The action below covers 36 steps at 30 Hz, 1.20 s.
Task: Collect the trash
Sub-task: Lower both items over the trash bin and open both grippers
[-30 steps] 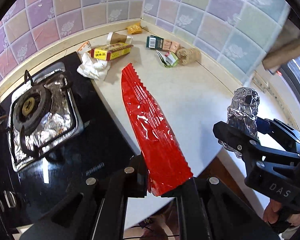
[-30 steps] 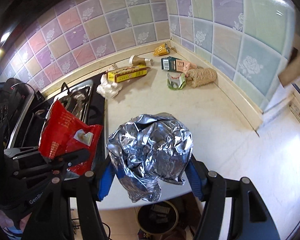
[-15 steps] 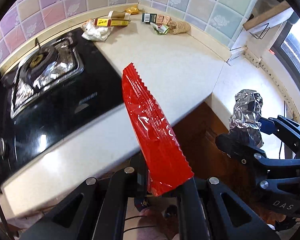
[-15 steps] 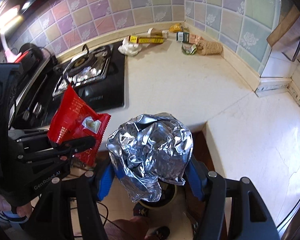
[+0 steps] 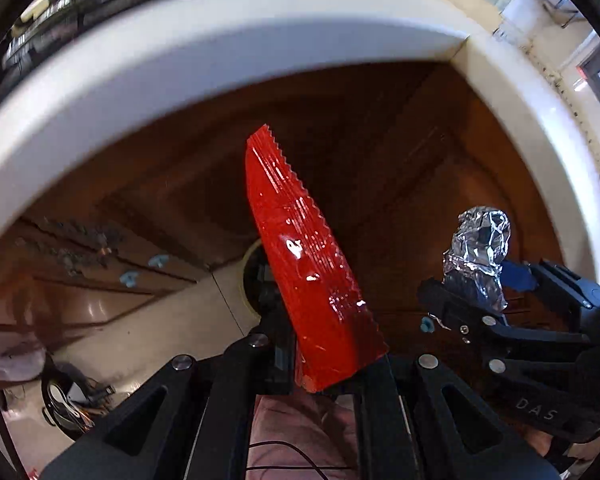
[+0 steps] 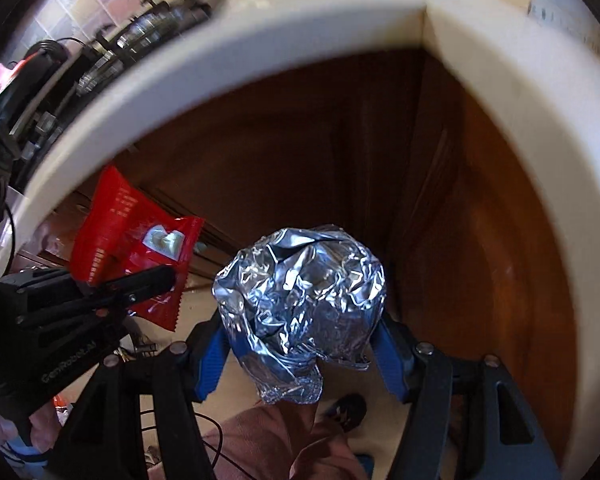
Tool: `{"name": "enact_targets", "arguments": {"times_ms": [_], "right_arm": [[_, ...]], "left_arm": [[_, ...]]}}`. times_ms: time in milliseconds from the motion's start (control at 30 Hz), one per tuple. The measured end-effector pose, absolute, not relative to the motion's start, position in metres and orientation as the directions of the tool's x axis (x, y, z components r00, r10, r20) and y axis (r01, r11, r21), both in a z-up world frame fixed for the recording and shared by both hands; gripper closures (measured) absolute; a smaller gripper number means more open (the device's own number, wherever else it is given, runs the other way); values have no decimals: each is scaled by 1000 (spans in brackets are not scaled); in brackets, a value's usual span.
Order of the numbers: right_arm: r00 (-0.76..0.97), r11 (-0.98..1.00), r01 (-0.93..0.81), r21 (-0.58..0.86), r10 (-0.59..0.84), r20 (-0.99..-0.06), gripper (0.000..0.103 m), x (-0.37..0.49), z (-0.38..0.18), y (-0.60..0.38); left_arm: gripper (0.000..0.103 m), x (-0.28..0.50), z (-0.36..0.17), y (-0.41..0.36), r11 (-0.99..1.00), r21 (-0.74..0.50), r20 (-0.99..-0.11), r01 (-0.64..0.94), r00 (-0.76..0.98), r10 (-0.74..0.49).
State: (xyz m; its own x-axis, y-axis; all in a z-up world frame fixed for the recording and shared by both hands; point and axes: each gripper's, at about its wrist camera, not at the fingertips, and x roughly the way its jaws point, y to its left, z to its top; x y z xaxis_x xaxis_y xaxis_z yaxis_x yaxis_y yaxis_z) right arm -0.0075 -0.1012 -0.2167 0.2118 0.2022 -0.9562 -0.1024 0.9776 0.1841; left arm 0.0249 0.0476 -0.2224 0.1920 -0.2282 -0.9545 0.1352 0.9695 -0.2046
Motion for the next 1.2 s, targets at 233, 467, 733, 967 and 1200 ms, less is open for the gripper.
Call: {"name": "enact_targets", "arguments": {"times_ms": [233, 467, 733, 967, 1200], "right_arm": [[150, 983, 25, 183, 177, -973, 39, -5, -314, -111], [122, 984, 86, 157, 146, -982, 39, 2, -386, -114], [86, 988, 100, 121, 113, -990, 38, -2, -431, -121], [52, 990, 99, 98, 93, -994, 38, 19, -456, -114], [-13, 995, 58, 85, 86, -996, 38, 32, -484, -98]], "left_arm": [[98, 15, -306, 52, 969, -224, -963, 101, 132, -236], [98, 32, -372, 49, 957, -259, -956, 130, 108, -273], [58, 49, -424, 44, 965, -203, -974, 168, 69, -217], [35, 49, -438, 50, 972, -180, -981, 152, 44, -189], [34, 48, -443, 60, 978, -148, -987, 143, 42, -156]]}}
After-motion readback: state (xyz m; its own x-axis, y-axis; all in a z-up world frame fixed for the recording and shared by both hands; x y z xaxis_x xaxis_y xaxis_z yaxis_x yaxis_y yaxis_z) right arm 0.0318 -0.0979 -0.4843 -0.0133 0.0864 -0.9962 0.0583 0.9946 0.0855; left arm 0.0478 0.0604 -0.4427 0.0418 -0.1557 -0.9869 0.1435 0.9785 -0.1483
